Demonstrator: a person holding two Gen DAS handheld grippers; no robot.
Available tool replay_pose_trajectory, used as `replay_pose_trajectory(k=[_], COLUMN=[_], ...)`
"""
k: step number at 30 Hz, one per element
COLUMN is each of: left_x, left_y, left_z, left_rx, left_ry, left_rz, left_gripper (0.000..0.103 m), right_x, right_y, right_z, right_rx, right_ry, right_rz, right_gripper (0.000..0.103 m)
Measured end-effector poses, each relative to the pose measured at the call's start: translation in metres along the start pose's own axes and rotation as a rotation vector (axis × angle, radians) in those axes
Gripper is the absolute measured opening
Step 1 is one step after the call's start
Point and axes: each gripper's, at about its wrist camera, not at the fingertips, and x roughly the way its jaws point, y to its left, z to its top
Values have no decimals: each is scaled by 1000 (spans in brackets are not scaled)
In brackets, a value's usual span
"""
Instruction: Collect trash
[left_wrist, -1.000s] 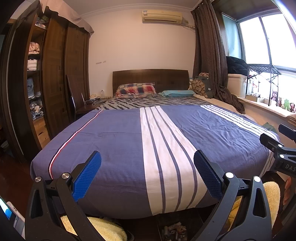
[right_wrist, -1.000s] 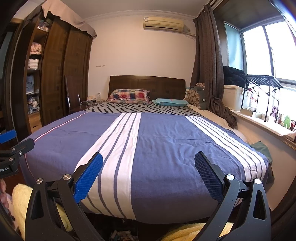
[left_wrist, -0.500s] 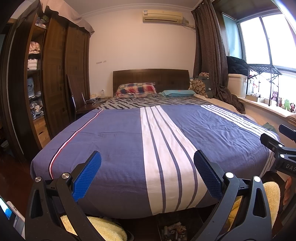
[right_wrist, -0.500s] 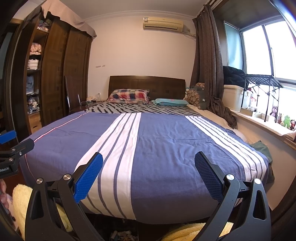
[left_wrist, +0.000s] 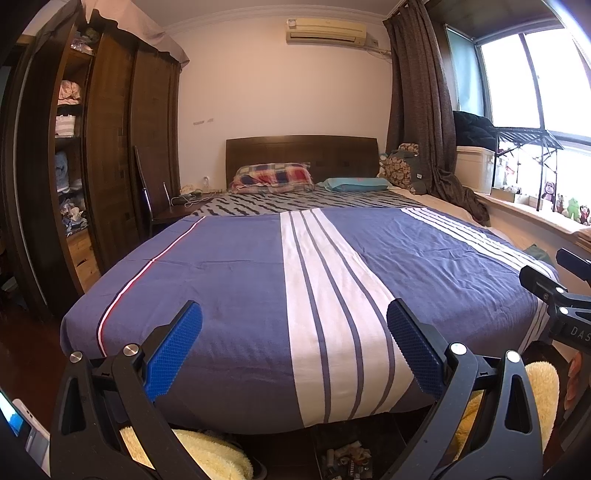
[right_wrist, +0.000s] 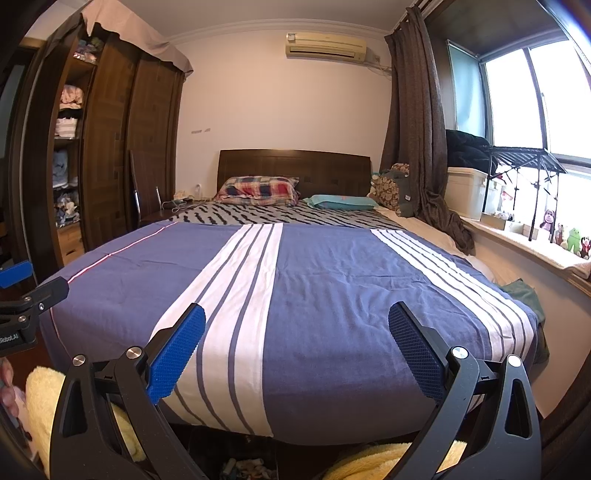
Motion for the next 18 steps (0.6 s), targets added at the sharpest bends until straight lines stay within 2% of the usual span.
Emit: replay_pose_trajectory(k=[8, 14, 18], left_x=[1, 5, 11], left_y=[2, 4, 8], left_z=[0, 1, -1], left_rx=[-13, -41, -85], left_ry=[11, 43, 81], left_rz=[16, 40, 27], left_gripper=[95, 95, 95], right_x=[2, 4, 6], right_y=[-4, -5, -7], right_z=[0, -2, 0], right_rx=[7, 11, 18], right_ry=[6, 19, 21], right_rz=[-1, 5, 10], right_gripper=[100, 100, 100])
